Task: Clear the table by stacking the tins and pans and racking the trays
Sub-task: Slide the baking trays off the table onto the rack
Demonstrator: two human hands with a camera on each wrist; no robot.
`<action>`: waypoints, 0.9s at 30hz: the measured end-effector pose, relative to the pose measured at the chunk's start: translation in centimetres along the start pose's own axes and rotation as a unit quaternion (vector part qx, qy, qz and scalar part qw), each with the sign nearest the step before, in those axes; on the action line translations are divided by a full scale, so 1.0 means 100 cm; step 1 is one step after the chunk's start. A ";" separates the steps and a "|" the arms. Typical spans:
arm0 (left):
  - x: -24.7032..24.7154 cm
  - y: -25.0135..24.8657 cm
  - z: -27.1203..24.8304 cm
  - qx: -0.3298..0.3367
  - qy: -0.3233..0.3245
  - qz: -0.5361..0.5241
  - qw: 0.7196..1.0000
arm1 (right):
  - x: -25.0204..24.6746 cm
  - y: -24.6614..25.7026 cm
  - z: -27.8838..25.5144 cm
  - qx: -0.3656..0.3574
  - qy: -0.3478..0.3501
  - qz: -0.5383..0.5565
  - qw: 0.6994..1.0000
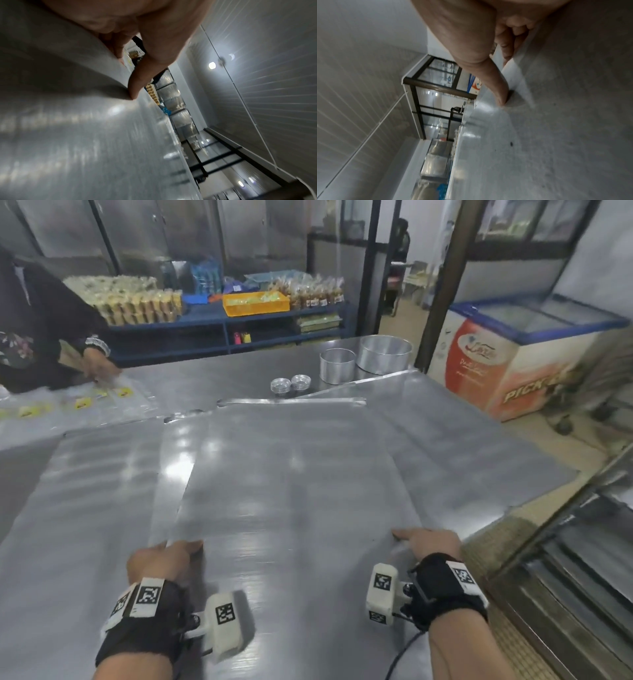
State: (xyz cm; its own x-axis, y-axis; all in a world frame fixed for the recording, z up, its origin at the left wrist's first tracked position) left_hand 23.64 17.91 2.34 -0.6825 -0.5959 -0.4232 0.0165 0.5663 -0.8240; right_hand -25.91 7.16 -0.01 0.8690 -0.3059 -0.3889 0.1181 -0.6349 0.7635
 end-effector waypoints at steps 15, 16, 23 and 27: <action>0.239 -0.056 -0.177 0.126 0.198 0.077 0.969 | -0.318 -0.130 -0.018 0.075 -0.209 0.154 0.963; 0.254 -0.059 -0.191 0.132 0.211 0.090 0.964 | -0.335 -0.140 -0.021 0.080 -0.218 0.160 0.959; 0.353 -0.067 -0.273 0.185 0.290 0.142 0.928 | -0.431 -0.204 -0.043 0.109 -0.286 0.215 0.928; 0.405 -0.070 -0.313 0.203 0.333 0.165 0.906 | -0.464 -0.230 -0.056 0.130 -0.303 0.229 0.916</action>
State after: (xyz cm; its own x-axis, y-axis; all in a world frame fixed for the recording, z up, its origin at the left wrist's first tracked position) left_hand -27.01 7.66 2.72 -0.8787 0.1206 -0.4619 0.4752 0.3137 -0.8220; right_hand -66.26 39.94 3.35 0.3633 -0.8701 -0.3331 -0.3785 -0.4645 0.8006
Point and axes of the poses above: each hand's wrist, its own z-axis towards the middle knuckle, its own x-axis out of the palm, y = z × x, the point moved 10 cm from there along z, towards the middle knuckle, and after that the axes turned 1 degree about x, right-handed, at the moved point
